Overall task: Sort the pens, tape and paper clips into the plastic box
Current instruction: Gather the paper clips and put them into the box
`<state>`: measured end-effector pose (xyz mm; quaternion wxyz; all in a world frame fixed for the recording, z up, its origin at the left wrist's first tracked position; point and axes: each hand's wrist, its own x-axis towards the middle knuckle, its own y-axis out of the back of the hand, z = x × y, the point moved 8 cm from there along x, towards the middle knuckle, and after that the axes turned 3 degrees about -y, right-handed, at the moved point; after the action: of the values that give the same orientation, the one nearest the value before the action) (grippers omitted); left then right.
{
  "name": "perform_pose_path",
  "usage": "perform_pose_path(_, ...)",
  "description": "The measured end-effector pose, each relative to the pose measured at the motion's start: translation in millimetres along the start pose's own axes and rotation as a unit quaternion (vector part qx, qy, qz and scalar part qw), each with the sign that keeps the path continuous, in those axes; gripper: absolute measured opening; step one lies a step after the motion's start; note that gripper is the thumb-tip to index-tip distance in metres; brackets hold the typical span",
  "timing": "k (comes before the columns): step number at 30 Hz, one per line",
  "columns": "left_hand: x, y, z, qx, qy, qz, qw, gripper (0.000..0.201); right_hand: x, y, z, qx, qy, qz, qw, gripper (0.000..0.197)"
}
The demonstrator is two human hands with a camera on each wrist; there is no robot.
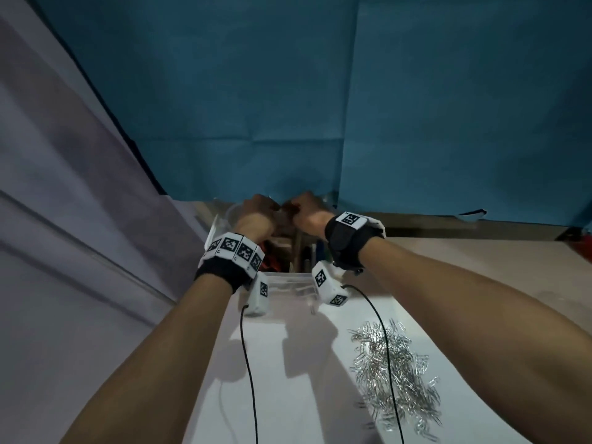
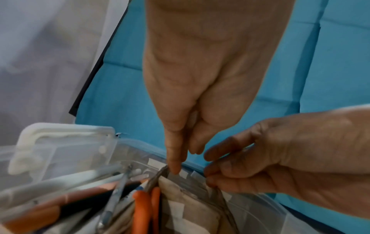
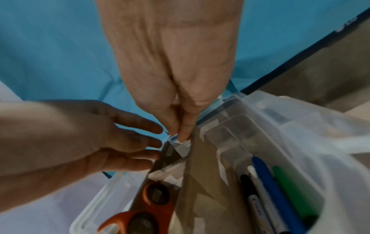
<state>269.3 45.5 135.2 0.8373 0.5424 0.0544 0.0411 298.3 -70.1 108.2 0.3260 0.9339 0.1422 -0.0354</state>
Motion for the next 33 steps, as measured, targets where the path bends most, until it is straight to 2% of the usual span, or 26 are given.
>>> perform_pose_path(4,-4,8,-9,-0.005,0.016,0.007,1.000,0.015,-6,12,9,0.052,0.007,-0.019,0.998,0.027)
perform_pose_path(5,-8,10,-6,-0.006,0.004,0.004,1.000,0.014,-14,22,8,0.061,0.014,-0.014,0.998,0.026)
perform_pose_path(7,-25,12,11,-0.022,-0.048,0.016,0.998,0.026,-34,46,7,0.086,0.026,-0.004,0.996,0.020)
perform_pose_path(10,-68,3,45,-0.081,-0.114,0.017,0.990,0.024,-76,68,17,0.132,0.003,-0.049,0.990,0.015)
perform_pose_path(13,-115,-28,83,-0.127,-0.182,-0.042,0.974,0.018,-116,72,43,0.083,-0.022,-0.154,0.984,0.034)
perform_pose_path(16,-147,-80,97,-0.150,-0.200,-0.131,0.959,0.016,-148,64,92,0.036,-0.070,-0.227,0.971,0.026)
perform_pose_path(18,-155,-122,91,-0.110,-0.194,-0.173,0.959,0.017,-159,52,131,0.000,-0.100,-0.257,0.961,0.021)
perform_pose_path(20,-154,-159,73,-0.038,-0.153,-0.194,0.968,0.017,-163,38,172,-0.068,-0.118,-0.250,0.959,0.018)
perform_pose_path(22,-152,-185,44,0.054,-0.097,-0.199,0.974,0.020,-159,27,204,-0.162,-0.106,-0.205,0.959,0.018)
perform_pose_path(25,-153,-208,11,0.125,-0.056,-0.163,0.977,0.047,-168,12,230,-0.272,-0.075,-0.154,0.947,0.031)
perform_pose_path(28,-168,-224,14,0.148,-0.116,-0.105,0.977,0.042,-189,0,232,-0.324,-0.025,-0.142,0.935,0.040)
perform_pose_path(33,-222,-247,57,0.026,-0.173,-0.109,0.978,0.036,-227,-11,234,-0.323,0.048,-0.183,0.927,0.047)
